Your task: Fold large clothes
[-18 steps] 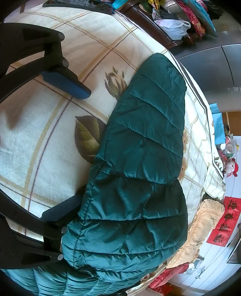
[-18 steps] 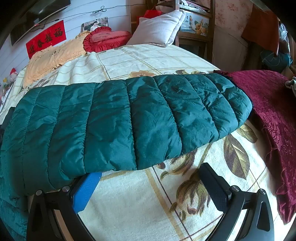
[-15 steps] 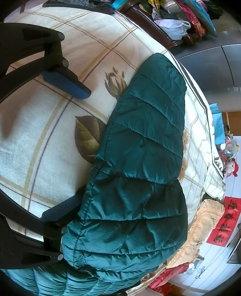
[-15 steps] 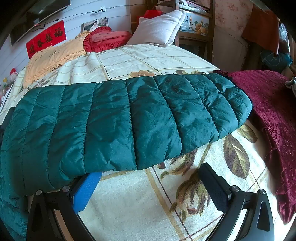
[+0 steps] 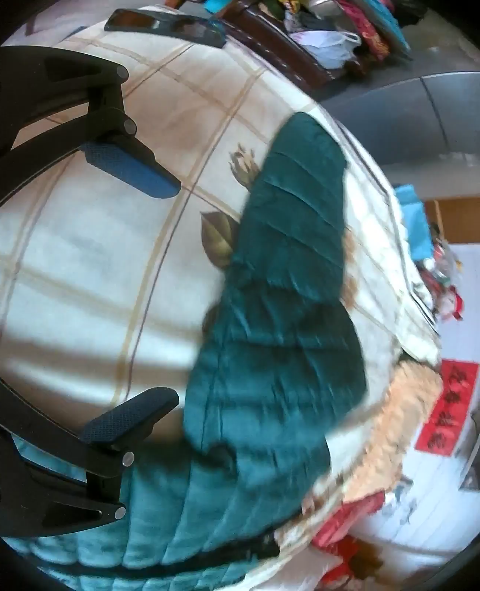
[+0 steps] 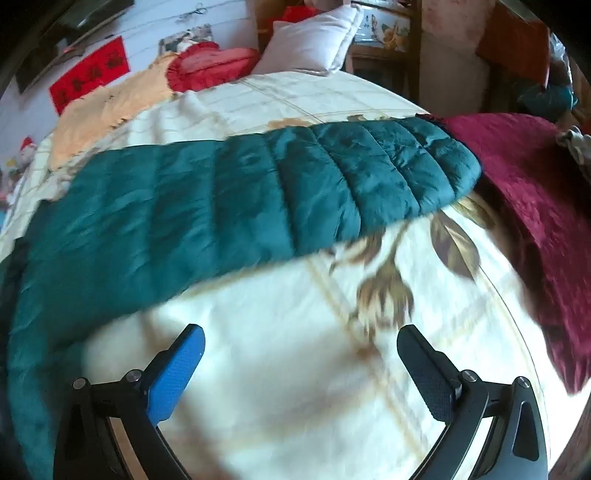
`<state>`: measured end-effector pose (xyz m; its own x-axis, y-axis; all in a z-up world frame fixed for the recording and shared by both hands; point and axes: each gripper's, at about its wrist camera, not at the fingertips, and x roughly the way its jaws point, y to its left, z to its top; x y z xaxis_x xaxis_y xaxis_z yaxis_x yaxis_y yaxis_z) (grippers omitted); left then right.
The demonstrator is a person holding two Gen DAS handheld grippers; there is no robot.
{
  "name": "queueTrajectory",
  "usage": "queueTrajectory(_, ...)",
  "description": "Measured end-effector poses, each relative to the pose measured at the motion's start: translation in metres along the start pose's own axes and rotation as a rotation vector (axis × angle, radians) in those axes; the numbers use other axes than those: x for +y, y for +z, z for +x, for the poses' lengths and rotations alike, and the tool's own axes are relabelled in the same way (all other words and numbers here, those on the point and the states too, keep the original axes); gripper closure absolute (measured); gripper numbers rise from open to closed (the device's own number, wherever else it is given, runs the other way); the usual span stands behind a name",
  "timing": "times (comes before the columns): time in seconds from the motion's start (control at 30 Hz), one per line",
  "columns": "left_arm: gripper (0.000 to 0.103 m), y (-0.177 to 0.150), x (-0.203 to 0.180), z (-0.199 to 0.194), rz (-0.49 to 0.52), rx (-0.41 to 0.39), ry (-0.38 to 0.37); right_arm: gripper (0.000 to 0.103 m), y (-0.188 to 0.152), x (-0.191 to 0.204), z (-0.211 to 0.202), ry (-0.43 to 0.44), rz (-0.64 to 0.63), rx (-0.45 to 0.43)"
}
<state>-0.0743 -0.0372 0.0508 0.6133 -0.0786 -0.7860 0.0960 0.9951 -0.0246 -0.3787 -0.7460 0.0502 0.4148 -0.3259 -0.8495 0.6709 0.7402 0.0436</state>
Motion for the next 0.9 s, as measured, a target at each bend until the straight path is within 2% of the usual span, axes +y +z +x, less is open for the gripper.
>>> queueTrajectory(0.17, 0.000, -0.004, -0.031, -0.036, 0.030, -0.042, -0.064, 0.000, -0.026, 0.020, -0.059, 0.080, -0.035, -0.003)
queueTrajectory(0.4, 0.000, -0.022, -0.083, -0.066, 0.102, -0.048, -0.118, 0.000, -0.069, 0.090, -0.137, 0.273, -0.168, -0.011)
queueTrajectory(0.67, 0.000, -0.038, -0.120, -0.090, 0.181, -0.084, -0.149, 0.000, -0.089, 0.177, -0.157, 0.483, -0.271, 0.041)
queueTrajectory(0.77, 0.000, -0.041, -0.127, -0.095, 0.187, -0.085, -0.164, 0.000, -0.097, 0.211, -0.162, 0.495, -0.325, 0.021)
queueTrajectory(0.9, 0.000, -0.046, -0.132, -0.099, 0.180, -0.085, -0.172, 0.000, -0.098, 0.240, -0.158, 0.551, -0.302, 0.027)
